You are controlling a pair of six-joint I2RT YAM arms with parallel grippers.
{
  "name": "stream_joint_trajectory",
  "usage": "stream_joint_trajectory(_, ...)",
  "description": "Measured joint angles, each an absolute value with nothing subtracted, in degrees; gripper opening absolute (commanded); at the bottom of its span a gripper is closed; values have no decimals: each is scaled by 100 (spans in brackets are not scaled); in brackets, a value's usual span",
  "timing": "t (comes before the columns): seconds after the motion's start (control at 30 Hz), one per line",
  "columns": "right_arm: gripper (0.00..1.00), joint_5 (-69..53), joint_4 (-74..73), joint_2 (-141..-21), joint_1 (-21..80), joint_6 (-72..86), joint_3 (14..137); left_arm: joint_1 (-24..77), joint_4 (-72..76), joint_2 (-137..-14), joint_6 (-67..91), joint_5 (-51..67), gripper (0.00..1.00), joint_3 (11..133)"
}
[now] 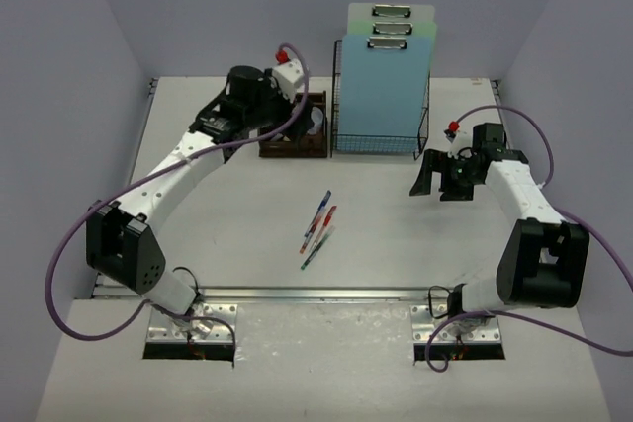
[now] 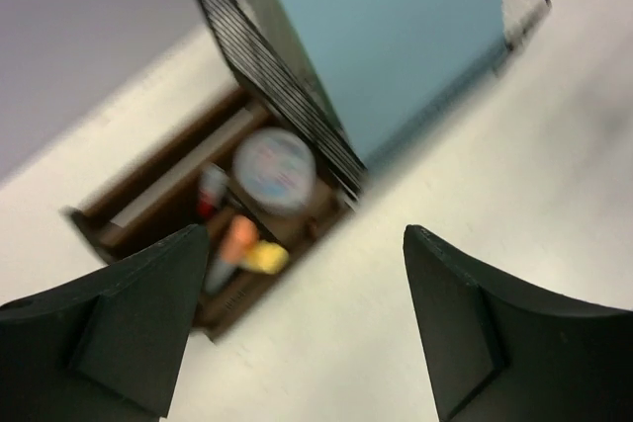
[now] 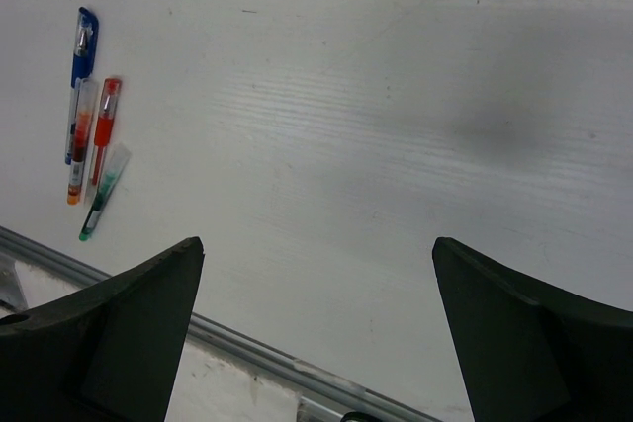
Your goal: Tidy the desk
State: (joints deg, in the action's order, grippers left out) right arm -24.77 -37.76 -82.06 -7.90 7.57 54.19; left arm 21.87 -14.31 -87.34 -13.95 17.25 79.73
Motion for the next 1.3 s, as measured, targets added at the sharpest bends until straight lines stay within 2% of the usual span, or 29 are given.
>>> stream_joint_trajectory(0.17, 99, -2504, -3756, -8197, -731, 775, 5351, 3010, -2740, -9632, -1272, 1522, 76, 8045)
stream_joint_trajectory(0.37, 99, -2536, -3754, -8170, -688, 771, 5273, 3371, -3882, -11170, -984, 1285, 72, 8926)
stream_joint_trajectory(0.53, 99, -2534, -3756, -8167, -687, 751, 5252, 3615, -4359, -11840, -852, 930, 64, 9372)
stream_joint_trajectory(0.63, 99, -2534, -3754, -8167, -687, 749, 5251, 3725, -4605, -12215, -806, 766, 55, 9746)
stream_joint_trajectory(0.9, 99, -2532, -3753, -8167, -687, 722, 5238, 3791, -4922, -12874, -708, 502, 46, 10182)
stream_joint_trajectory(1.3, 99, -2532, -3752, -8167, -687, 705, 5218, 3822, -5080, -13033, -671, 396, 5, 10416)
